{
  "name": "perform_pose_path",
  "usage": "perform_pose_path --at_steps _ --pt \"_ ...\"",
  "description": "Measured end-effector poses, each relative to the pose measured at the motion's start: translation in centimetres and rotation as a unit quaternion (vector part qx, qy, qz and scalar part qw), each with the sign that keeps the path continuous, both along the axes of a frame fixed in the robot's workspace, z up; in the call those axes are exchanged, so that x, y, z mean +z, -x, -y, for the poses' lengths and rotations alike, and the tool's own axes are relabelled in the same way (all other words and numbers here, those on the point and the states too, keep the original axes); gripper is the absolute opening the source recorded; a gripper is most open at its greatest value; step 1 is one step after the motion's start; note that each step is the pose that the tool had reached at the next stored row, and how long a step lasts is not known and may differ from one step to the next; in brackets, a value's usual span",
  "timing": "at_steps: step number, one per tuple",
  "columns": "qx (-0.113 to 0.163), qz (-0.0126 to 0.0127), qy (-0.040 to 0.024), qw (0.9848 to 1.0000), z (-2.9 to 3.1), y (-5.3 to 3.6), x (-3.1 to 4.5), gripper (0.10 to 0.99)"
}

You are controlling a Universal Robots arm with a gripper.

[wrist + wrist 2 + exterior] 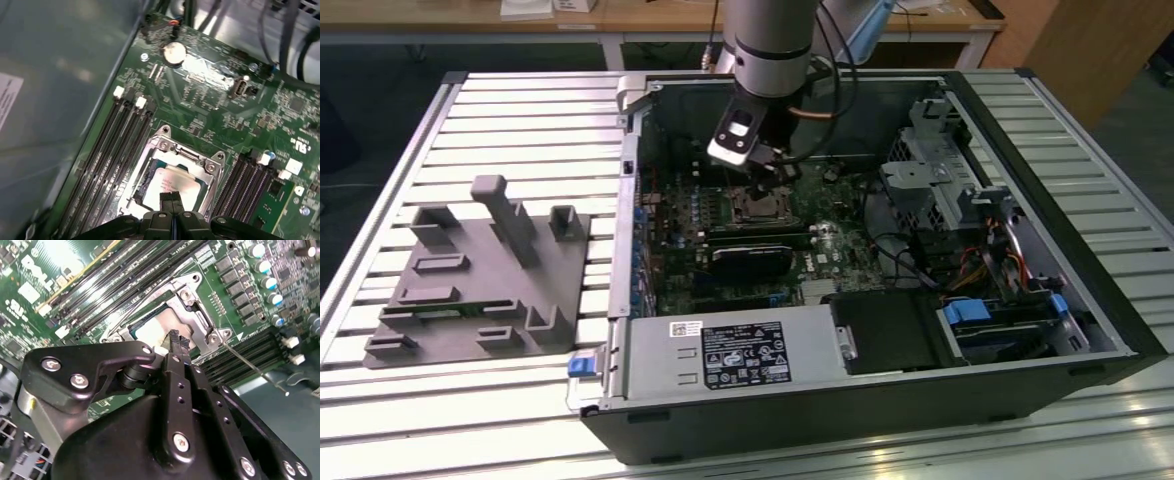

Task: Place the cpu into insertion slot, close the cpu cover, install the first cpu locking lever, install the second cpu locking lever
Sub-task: 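Close the cpu cover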

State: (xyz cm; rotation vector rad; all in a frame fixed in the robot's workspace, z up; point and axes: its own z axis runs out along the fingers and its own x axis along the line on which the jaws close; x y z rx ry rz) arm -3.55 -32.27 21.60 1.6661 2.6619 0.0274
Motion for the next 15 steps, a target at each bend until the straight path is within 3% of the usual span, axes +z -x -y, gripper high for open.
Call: perform_pose_path --at_steps 9,15 --pt "0.062 0.0 0.0007 0.9981 0.0 0.01 -0.1 0.106" --pt "0.108 0.0 0.0017 0.9942 0.0 0.01 -0.18 0.106"
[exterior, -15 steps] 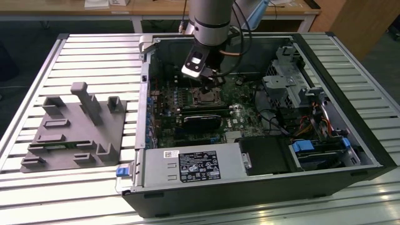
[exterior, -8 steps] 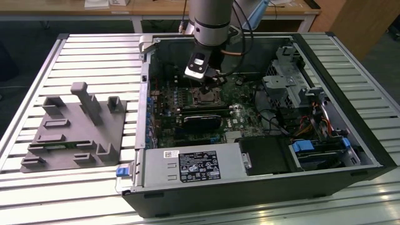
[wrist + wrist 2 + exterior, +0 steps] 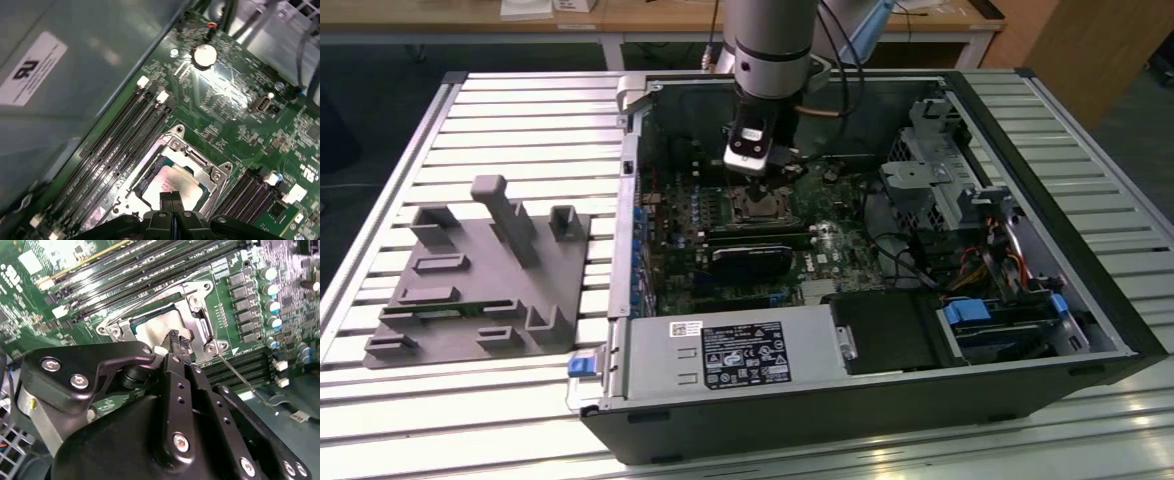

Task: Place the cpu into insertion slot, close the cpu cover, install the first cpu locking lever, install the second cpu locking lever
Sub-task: 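Close the cpu cover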

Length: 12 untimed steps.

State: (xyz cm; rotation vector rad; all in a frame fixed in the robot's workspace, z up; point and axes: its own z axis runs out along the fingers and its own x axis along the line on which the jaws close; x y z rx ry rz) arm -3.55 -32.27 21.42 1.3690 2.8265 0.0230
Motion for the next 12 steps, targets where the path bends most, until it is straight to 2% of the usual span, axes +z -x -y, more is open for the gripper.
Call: perform_pose_path --at_steps 3,6,8,12 --pt "0.027 0.0 0.0005 0.9996 0.0 0.0 -0.04 0.106" --pt "0.051 0.0 0.0012 0.9987 0.0 0.0 -0.07 0.106" --pt "0.068 0.0 0.0018 0.9977 0.0 0.0 -0.09 0.106" --pt "0.102 0.0 0.0026 0.9948 0.0 0.0 -0.14 0.106"
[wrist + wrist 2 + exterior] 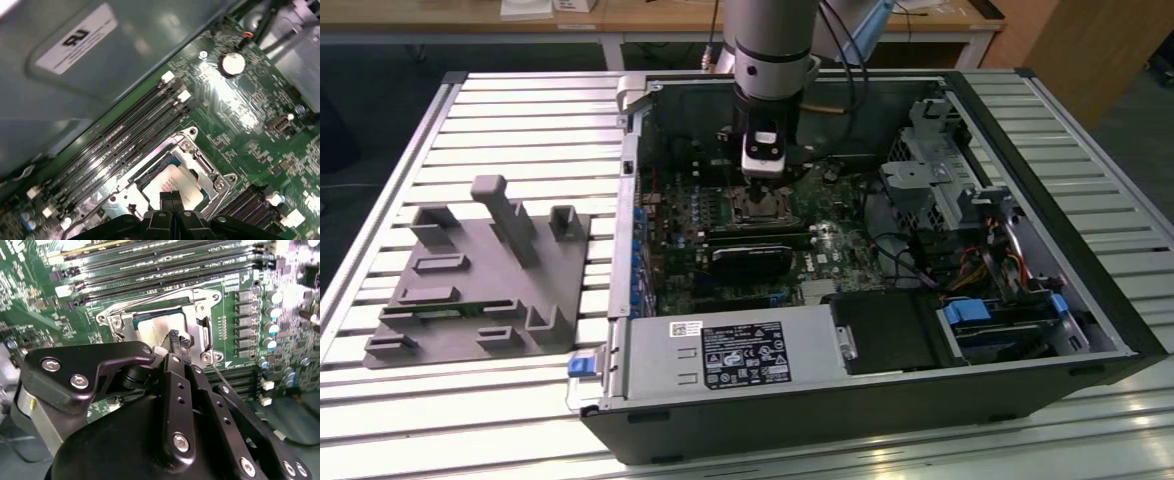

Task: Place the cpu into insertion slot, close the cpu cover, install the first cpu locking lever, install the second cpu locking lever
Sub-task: 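Close the cpu cover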

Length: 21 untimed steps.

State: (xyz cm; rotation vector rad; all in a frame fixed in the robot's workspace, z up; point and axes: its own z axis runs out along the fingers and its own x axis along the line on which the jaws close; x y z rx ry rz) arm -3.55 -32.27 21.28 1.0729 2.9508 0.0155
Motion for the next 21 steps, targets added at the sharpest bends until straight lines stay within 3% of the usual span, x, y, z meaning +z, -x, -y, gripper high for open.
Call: perform_pose_path --at_steps 5,11,16,21 --pt "0.041 0.0 0.0011 0.9992 0.0 0.0 -0.05 0.106" --pt "0.087 0.0 0.0024 0.9962 0.0 0.0 -0.09 0.106" --pt "0.125 0.0 0.0035 0.9921 0.0 0.0 -0.13 0.106" --pt "0.165 0.0 0.0046 0.9863 0.0 0.0 -0.17 0.106"
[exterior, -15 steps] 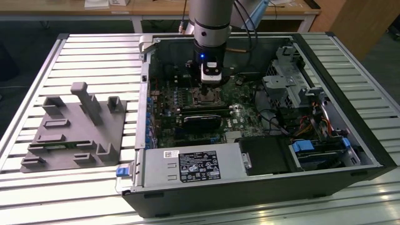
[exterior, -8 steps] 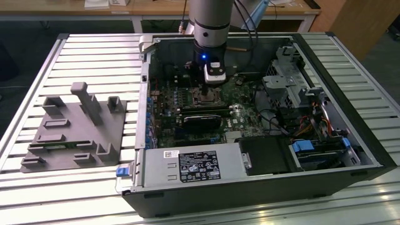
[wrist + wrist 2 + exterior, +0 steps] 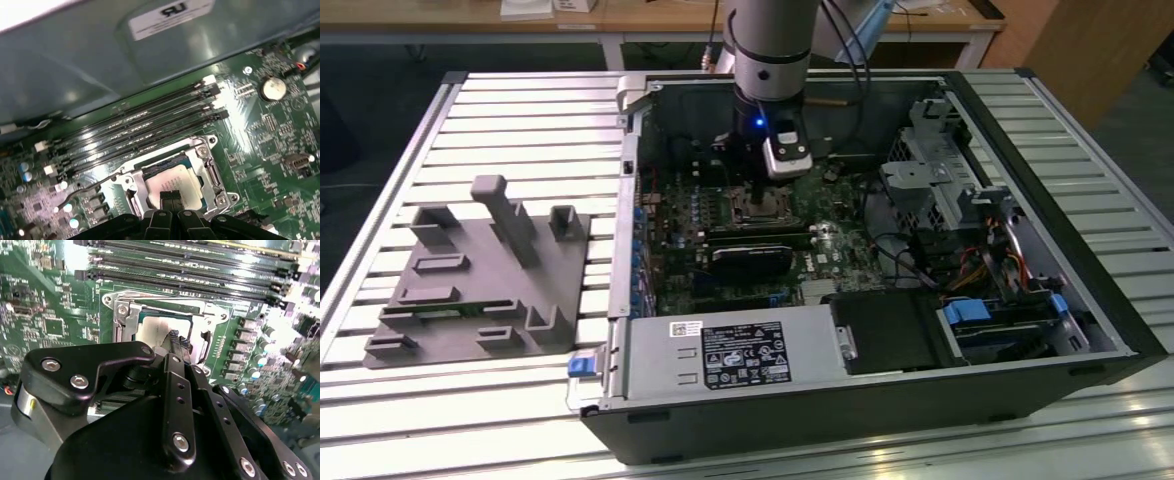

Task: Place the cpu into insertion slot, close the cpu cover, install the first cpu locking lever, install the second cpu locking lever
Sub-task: 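Close the cpu cover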

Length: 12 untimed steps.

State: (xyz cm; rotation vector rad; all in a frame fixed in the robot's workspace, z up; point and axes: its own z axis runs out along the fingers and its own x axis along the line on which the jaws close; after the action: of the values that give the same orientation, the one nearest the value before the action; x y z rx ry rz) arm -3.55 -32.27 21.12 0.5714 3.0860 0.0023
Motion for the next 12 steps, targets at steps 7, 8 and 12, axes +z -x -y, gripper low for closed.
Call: perform_pose_path --at_steps 7,8,12 --pt "0.061 0.0 0.0006 0.9981 0.0 0.0 -0.08 0.106" --pt "0.07 0.0 0.0006 0.9976 0.0 0.0 -0.09 0.106" --pt "0.098 0.0 0.0008 0.9952 0.0 0.0 -0.12 0.106"
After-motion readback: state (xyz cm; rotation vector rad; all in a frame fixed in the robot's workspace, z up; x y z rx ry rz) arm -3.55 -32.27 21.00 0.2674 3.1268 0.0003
